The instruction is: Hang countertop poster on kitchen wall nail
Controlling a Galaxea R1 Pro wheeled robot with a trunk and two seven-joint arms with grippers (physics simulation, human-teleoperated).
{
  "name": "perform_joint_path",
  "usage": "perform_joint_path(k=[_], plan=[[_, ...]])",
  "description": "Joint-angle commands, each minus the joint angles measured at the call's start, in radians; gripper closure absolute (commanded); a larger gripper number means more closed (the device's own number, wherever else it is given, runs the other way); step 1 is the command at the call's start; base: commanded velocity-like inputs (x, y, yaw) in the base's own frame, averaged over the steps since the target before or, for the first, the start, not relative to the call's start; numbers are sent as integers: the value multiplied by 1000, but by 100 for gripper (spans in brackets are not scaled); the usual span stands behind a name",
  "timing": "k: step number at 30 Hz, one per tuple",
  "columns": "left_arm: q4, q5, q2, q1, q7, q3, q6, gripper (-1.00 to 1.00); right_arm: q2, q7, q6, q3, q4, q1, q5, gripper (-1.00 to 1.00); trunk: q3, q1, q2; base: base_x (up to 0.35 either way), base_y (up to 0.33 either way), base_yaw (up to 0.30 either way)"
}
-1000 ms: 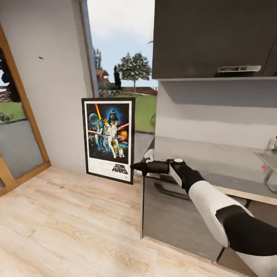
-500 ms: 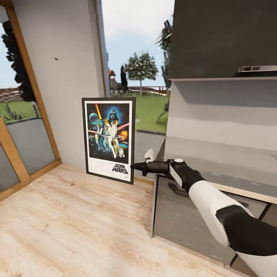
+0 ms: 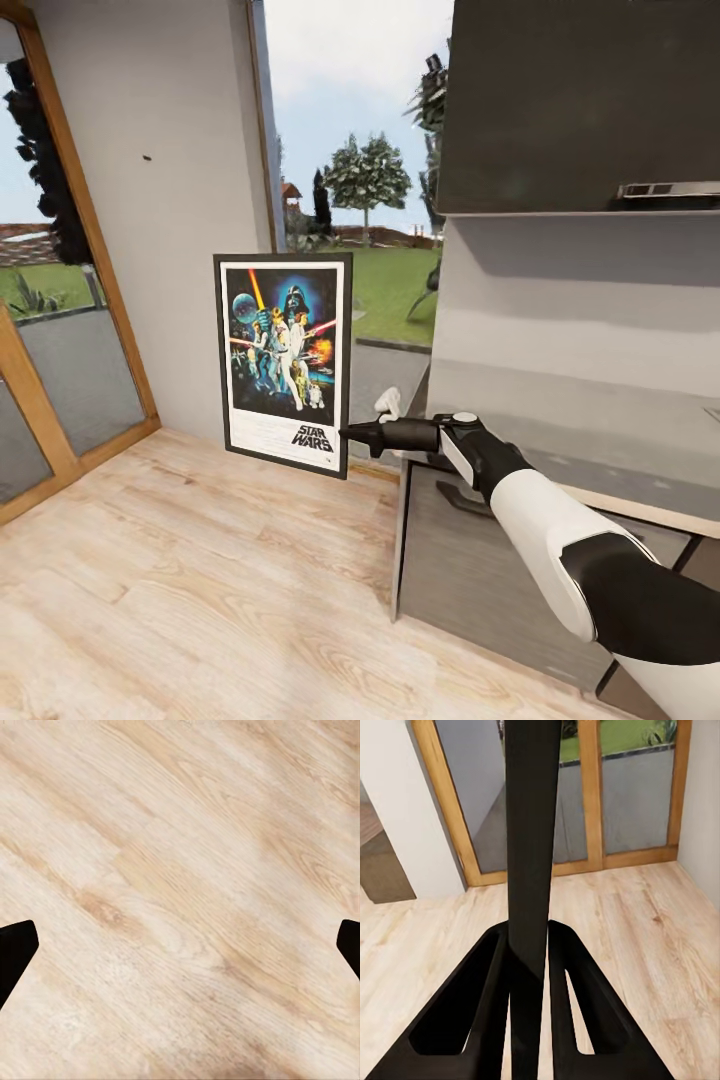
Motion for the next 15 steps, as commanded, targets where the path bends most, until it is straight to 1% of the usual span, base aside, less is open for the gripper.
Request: perform_joint_path(k=[1, 15], plan=[[0, 9, 0, 0, -6, 0, 2, -100, -1, 4, 14, 5, 0, -1, -12, 100, 2, -4, 7, 0, 0, 0], [0, 8, 0, 0, -6, -7, 4, -100, -1, 6, 18, 4, 0, -1, -14, 100, 46, -58, 105, 0, 0, 0]])
